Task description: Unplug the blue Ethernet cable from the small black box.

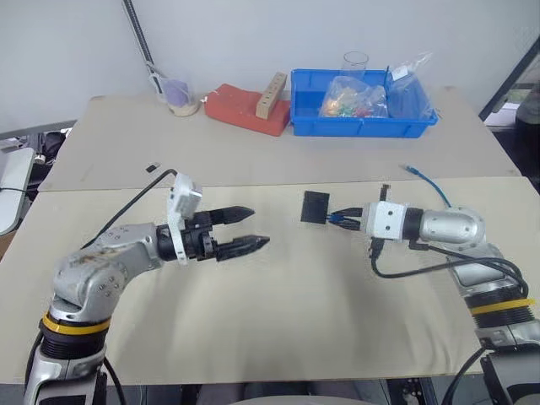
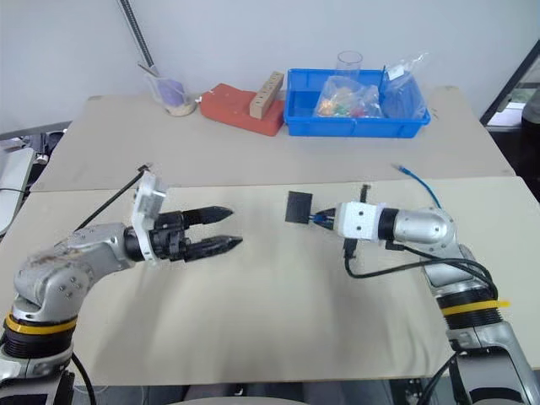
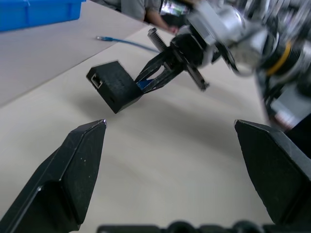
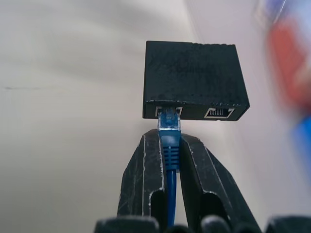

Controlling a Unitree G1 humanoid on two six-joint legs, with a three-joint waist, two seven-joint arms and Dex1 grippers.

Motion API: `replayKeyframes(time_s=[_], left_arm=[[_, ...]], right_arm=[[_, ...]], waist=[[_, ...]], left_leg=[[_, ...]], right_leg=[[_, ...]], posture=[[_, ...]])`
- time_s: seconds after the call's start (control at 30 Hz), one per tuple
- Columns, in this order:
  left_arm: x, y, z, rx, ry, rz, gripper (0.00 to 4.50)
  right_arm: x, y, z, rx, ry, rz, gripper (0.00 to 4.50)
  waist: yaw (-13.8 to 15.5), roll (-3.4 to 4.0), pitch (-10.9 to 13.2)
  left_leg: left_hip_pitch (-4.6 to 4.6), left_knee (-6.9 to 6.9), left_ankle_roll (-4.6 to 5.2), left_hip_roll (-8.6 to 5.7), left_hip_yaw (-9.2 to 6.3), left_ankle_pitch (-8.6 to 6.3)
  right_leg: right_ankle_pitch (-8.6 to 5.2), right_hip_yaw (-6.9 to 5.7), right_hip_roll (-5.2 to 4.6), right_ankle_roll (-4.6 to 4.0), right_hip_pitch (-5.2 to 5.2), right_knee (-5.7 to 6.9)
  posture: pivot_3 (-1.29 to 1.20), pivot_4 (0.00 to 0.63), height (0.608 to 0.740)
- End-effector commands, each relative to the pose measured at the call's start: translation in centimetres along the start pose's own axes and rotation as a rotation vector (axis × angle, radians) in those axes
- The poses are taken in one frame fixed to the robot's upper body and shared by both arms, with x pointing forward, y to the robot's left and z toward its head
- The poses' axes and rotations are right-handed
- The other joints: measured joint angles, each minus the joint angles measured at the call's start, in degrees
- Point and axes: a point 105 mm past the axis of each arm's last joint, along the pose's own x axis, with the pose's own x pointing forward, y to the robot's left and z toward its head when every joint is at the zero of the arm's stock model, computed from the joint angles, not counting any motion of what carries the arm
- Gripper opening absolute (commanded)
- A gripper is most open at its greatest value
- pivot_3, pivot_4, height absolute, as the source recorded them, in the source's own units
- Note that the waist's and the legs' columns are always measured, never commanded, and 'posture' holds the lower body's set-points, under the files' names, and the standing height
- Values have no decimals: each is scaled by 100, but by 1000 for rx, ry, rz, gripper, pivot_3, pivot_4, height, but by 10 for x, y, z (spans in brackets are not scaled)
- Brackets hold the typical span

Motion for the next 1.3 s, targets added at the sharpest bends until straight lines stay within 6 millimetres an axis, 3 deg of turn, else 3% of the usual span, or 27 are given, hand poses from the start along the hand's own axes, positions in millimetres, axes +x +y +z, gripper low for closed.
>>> replayKeyframes(time_s=[0.03,0.17,0.4,0.5,0.7,0.73,0.77,0.8,0.87,1.07,1.23,1.3], left_arm=[[0,7,14,-90,-50,-18,4500],[16,15,17,-79,-44,-27,4500],[37,16,18,-20,-55,-66,4500],[39,15,21,-14,-81,-76,3719],[39,12,17,-15,-62,-94,752],[39,13,17,-11,-62,-93,507],[40,13,18,-5,-63,-91,534],[40,13,18,0,-61,-87,534],[40,13,18,10,-51,-86,534],[37,10,17,82,-6,-127,534],[37,2,15,170,43,-205,534],[38,0,14,207,61,-226,534]], right_arm=[[4,-18,31,-284,-92,-61,35],[14,-21,45,-387,-141,-77,35],[26,-25,55,-424,-179,-89,35],[27,-24,56,-423,-186,-87,35],[28,-24,56,-426,-197,-89,35],[29,-24,57,-426,-203,-88,35],[29,-24,59,-418,-215,-86,35],[30,-22,62,-387,-234,-70,35],[30,-19,63,-324,-252,-31,1076],[22,-17,57,223,-201,166,3127],[13,-27,64,729,-223,312,3127],[10,-28,65,847,-213,363,3127]], waist=[[-2,0,0],[7,-2,1],[24,-2,1],[20,-2,1],[10,-2,1],[9,-2,1],[9,-2,1],[12,-2,1],[14,-2,1],[17,-2,1],[19,-1,2],[24,-1,1]], left_leg=[[0,0,-1,0,0,0],[-4,0,-10,-2,1,6],[-8,0,-28,-5,1,16],[-7,-1,-28,-3,1,16],[-6,-2,-28,-3,0,16],[-6,-1,-28,-3,0,16],[-6,-1,-28,-4,0,16],[-7,-1,-28,-4,0,16],[-7,-1,-28,-4,0,16],[-10,-1,-27,-4,-4,16],[-13,-1,-26,-4,-23,16],[-12,-1,-26,-5,-23,16]], right_leg=[[0,0,0,0,0,0],[0,-1,-2,-1,0,-2],[1,0,-4,-1,-1,-3],[1,0,-3,-1,0,-3],[1,0,-3,-1,0,-3],[1,0,-3,-1,0,-3],[1,0,-4,-1,0,-2],[1,0,-4,-1,0,-3],[1,0,-4,-1,0,-3],[1,0,-4,-2,0,-2],[1,-1,-4,-2,0,-3],[1,-3,-3,-2,0,-6]], posture=[[0,150,740],[0,150,740],[0,150,740],[0,150,740],[0,150,740],[0,150,740],[0,150,740],[0,150,740],[0,150,740],[0,150,740],[0,150,740],[0,150,740]])
